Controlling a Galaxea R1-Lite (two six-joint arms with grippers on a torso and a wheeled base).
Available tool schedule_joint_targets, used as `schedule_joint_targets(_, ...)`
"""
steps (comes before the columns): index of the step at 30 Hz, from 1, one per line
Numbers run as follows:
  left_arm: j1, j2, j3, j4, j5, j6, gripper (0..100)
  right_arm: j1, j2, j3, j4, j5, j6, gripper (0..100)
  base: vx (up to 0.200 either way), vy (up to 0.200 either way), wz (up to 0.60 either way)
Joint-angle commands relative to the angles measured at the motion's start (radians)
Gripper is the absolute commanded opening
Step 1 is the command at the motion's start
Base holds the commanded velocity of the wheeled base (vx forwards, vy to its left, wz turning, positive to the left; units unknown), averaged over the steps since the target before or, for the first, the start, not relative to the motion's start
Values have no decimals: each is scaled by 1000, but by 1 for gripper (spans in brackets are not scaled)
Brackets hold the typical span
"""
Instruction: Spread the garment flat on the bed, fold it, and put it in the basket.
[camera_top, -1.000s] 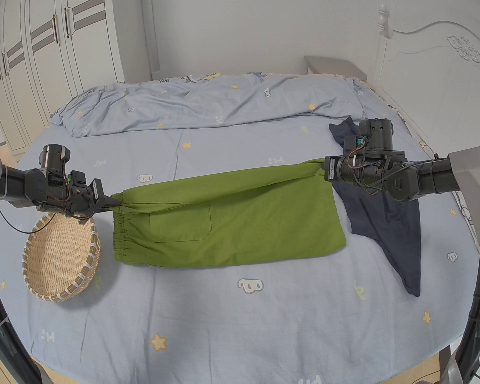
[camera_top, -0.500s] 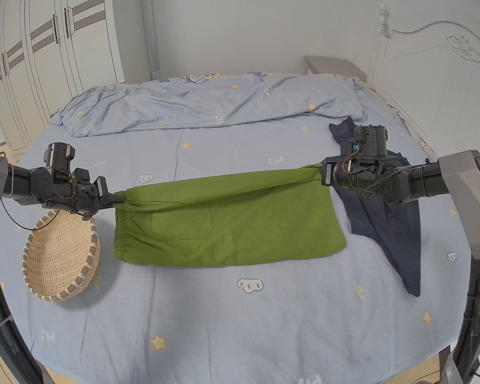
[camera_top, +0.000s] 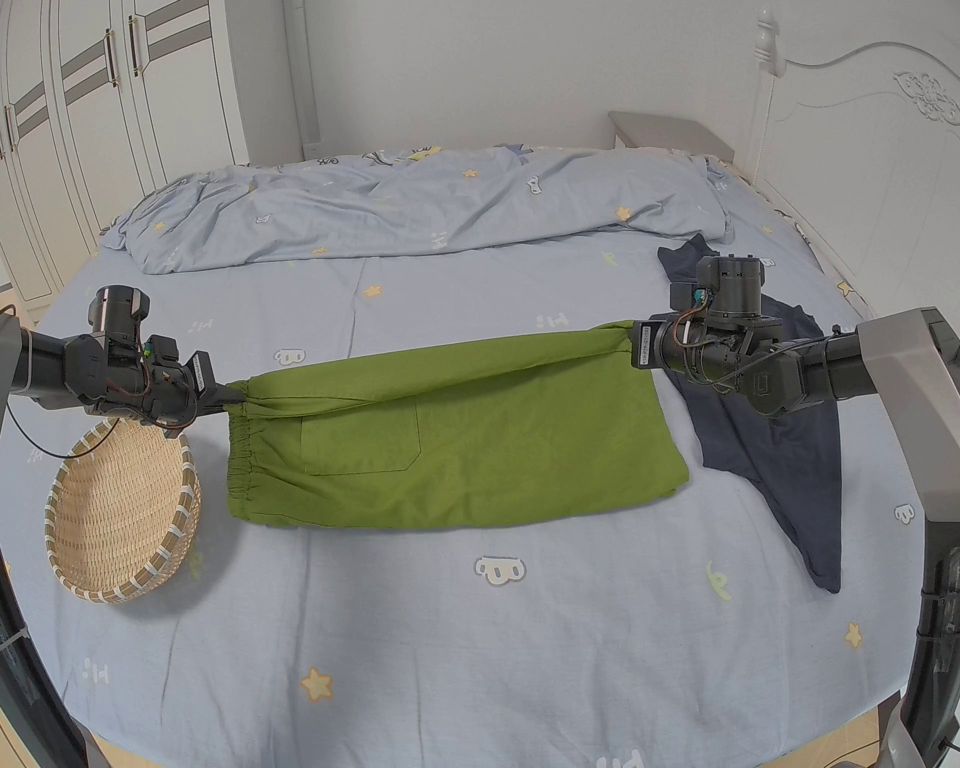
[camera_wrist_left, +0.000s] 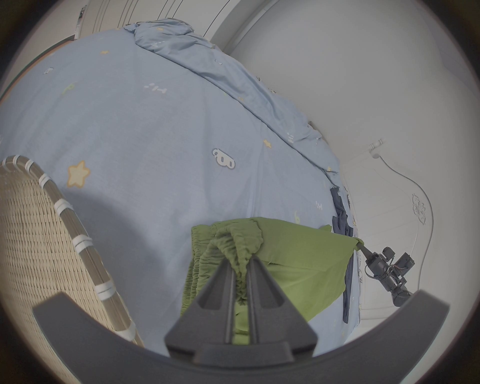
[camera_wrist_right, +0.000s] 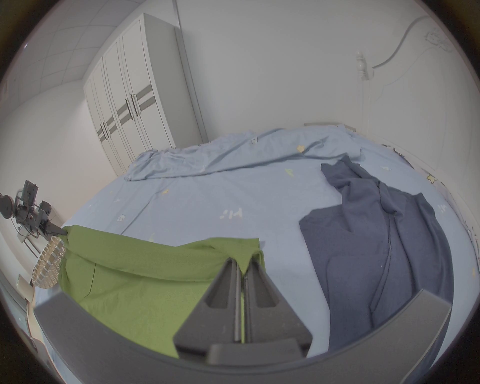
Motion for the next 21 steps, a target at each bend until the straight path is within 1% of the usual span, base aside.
schedule_joint_targets(1, 0, 8, -9, 0, -1, 0, 0, 0, 21, -5, -8, 1, -1, 0, 0, 0, 0)
schedule_joint_targets(16, -4, 59, -58, -21, 1, -2, 0, -3, 69, -43, -14, -1, -9, 0, 0, 0, 0)
schedule_joint_targets(21, -4, 66, -53, -17, 2, -2, 0, -3, 87, -55, -14, -1, -9, 0, 0, 0, 0)
